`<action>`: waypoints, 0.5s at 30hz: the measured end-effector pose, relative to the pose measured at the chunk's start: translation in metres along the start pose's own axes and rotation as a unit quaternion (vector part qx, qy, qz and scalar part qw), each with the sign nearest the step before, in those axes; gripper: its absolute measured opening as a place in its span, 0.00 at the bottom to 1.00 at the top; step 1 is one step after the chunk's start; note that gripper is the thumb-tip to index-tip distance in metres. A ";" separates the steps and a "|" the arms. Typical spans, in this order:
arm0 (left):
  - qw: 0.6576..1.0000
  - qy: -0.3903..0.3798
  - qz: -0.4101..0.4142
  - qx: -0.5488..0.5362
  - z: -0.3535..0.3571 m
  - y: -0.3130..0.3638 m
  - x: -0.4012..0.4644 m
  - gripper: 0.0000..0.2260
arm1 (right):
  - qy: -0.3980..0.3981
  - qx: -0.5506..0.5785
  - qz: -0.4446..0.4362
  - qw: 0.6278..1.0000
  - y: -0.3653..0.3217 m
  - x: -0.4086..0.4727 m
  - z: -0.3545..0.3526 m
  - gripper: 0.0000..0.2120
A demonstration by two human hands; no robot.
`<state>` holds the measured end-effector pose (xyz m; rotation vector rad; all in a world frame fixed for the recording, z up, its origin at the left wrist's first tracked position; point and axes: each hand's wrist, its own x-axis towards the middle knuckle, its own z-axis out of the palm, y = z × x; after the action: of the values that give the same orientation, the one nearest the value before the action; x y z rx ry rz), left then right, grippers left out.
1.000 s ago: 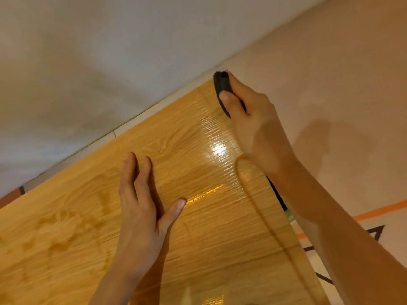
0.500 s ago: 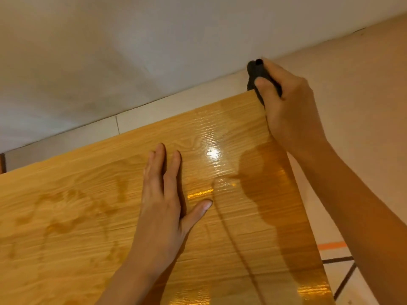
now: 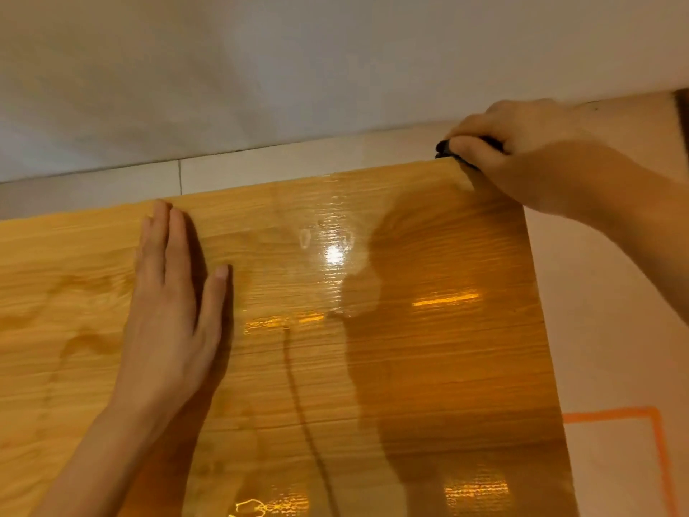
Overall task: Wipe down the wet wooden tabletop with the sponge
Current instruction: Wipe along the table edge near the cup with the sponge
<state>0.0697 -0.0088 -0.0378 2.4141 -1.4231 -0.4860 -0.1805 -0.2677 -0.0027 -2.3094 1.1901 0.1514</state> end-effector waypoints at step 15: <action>0.999 0.018 0.041 0.025 0.008 -0.012 0.001 0.30 | 0.020 -0.023 0.022 0.999 -0.116 0.035 0.051 0.23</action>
<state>0.0762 -0.0045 -0.0507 2.3799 -1.5284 -0.3894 -0.0612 -0.2124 -0.0108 -2.3367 1.2702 0.1515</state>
